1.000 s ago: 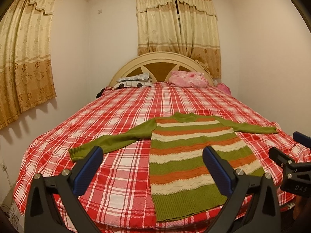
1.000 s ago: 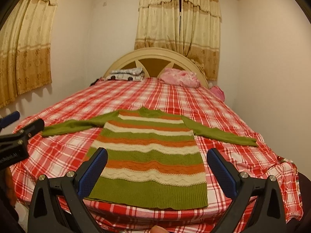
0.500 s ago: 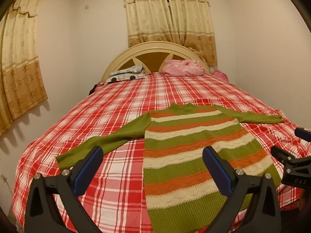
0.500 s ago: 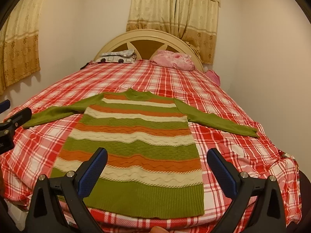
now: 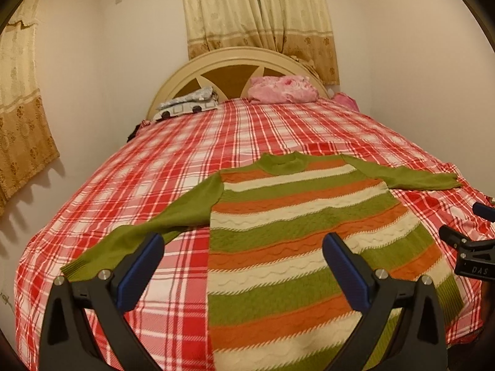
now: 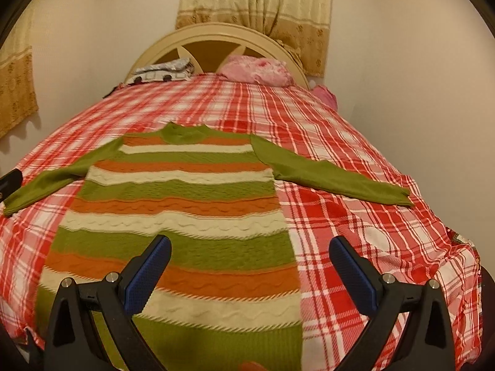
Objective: Fold small clothes
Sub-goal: 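Move the right tool toward the cuff of the sleeve nearest it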
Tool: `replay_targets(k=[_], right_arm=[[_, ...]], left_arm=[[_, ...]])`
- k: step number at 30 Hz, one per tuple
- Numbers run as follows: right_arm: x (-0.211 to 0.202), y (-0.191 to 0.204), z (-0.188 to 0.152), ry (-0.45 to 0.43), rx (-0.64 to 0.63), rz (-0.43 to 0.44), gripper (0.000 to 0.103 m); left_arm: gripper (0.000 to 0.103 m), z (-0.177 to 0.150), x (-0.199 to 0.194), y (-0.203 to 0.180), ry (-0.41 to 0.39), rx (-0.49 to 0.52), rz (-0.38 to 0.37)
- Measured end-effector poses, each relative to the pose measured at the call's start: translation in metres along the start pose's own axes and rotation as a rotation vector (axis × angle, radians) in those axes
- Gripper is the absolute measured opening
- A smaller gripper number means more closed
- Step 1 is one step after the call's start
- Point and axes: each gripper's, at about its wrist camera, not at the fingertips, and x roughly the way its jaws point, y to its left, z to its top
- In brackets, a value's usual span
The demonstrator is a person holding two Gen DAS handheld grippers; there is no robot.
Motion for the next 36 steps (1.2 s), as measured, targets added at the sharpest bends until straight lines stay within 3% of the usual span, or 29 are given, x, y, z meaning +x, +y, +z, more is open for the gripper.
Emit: replay_targets(k=[16,29,36], right_arm=[[0.096,-0.061,0.023,0.106,0.059,-0.036,0.102],[0.158,-0.172,0.036,0.159,0.220,-0.063,0.102],[0.181,-0.261,0.042,0.163,0.369,-0.167,0.102]], left_arm=[[0.103,0.015,0.090,-0.030,0.063,0.035,-0.021],[0.103,0.012,0.150,-0.033,0.097,-0.018,0.002],[0.103,0.005,0.171,-0.028,0.134,-0.061,0.002]])
